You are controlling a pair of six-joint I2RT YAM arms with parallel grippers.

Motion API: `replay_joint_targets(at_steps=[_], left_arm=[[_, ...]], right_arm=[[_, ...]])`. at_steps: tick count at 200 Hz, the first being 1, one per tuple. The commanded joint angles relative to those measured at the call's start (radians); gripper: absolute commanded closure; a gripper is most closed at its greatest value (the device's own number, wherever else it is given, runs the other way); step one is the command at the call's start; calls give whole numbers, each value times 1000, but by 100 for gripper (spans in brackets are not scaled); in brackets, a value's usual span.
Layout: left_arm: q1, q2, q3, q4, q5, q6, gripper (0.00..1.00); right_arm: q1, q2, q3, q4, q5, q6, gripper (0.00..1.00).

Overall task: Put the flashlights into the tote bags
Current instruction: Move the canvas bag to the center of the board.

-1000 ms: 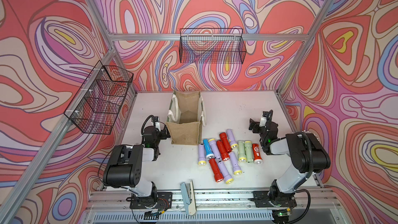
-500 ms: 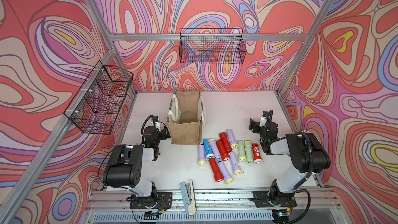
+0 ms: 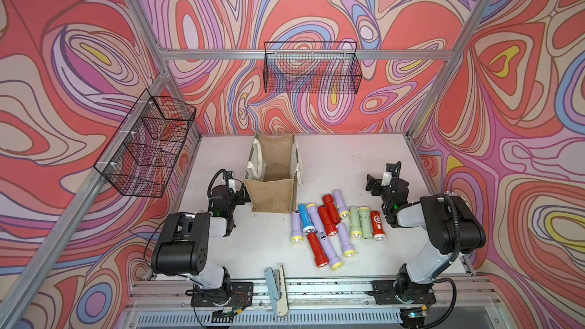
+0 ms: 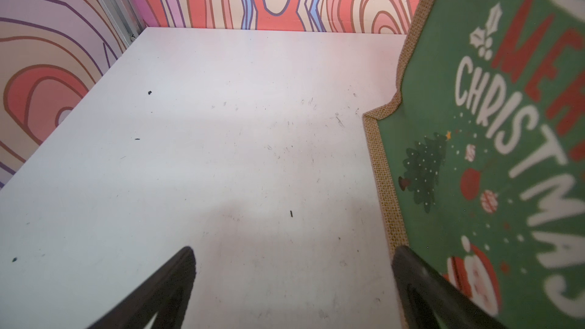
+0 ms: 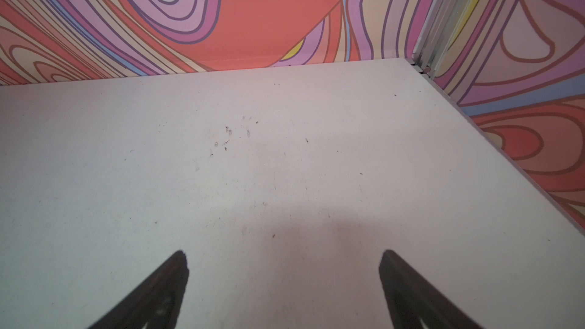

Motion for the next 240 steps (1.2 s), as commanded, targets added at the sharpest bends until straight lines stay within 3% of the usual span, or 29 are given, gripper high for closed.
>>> replay_joint_targets(at_steps=[1, 101, 126, 136, 165, 199, 240], left_arm=[[5, -9, 7, 3, 6, 11, 0], [5, -13, 6, 6, 6, 10, 0], [5, -27, 8, -9, -36, -5, 0], [5, -64, 12, -46, -66, -18, 0], [5, -205, 80, -292, -144, -51, 0], [5, -286, 340, -815, -351, -210, 5], [6, -326, 566, -1192, -335, -324, 6]], right_arm=[[-2, 4, 6, 15, 10, -1, 2], [-2, 1, 3, 19, 14, -1, 2], [6, -39, 13, -41, 174, 54, 2], [8, -51, 19, -51, 184, 46, 2], [17, -142, 125, -320, 269, 69, 4], [17, -210, 313, -599, 268, 76, 4], [31, -217, 525, -836, 204, 158, 10]])
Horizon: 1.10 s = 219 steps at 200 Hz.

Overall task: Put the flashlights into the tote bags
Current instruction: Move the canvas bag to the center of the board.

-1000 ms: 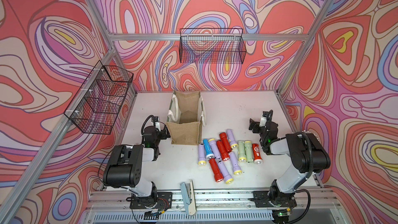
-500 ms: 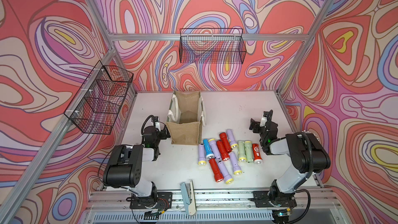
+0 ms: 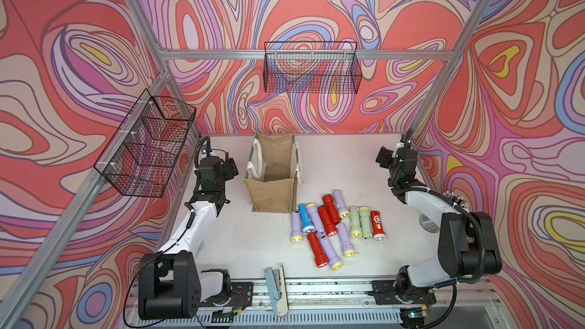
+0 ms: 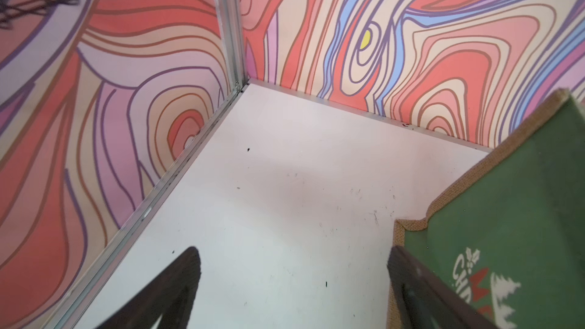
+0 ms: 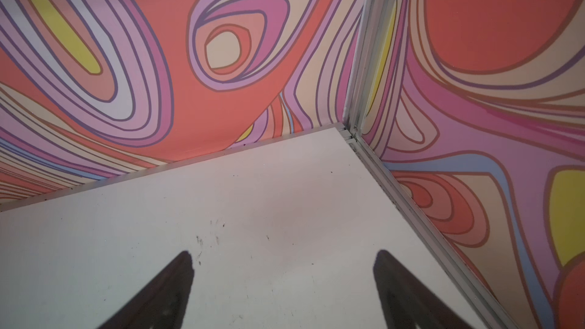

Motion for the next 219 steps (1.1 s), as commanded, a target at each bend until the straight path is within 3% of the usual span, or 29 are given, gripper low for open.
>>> replay_joint_targets(at_steps=[1, 52, 120, 171, 219], left_arm=[[5, -21, 105, -385, -38, -109, 6], [3, -50, 299, -595, 210, -69, 18], [-37, -53, 415, -699, 450, -53, 22], [-122, 100, 493, -790, 459, -1, 29], [-131, 211, 557, -853, 451, 12, 44]], right_arm=[[16, -10, 92, -230, -31, 60, 10], [93, 41, 254, -441, -125, 92, 14], [183, 80, 301, -459, -209, 141, 15], [214, 85, 321, -488, -210, 146, 16], [221, 62, 316, -533, -184, 136, 16]])
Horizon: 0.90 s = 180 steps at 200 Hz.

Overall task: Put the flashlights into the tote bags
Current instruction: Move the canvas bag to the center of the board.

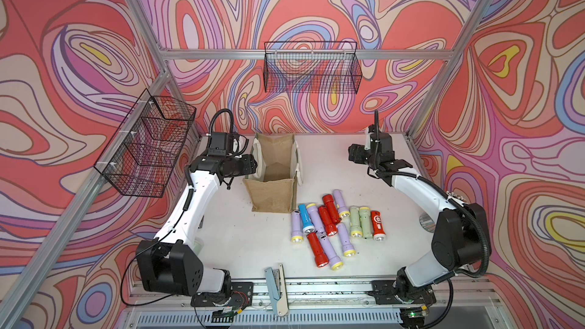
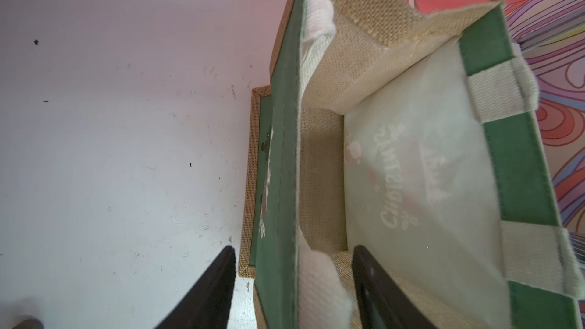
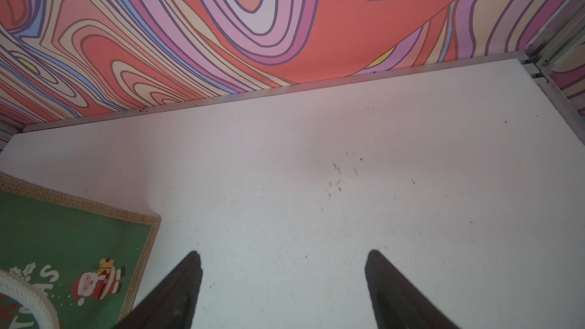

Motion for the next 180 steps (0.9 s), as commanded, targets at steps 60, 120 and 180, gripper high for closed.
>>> replay_joint_targets(at_steps=[60, 120, 180], left_arm=[[-3, 26, 111, -193, -166, 73, 100], [-1, -101, 107, -325, -196, 98, 100], [-1, -261, -13, -403, -113, 77, 100]], right_arm=[[9, -28, 9, -60, 41, -11, 16], [9, -18, 25, -111, 54, 6, 17], [9, -17, 45, -228, 49, 38, 20]])
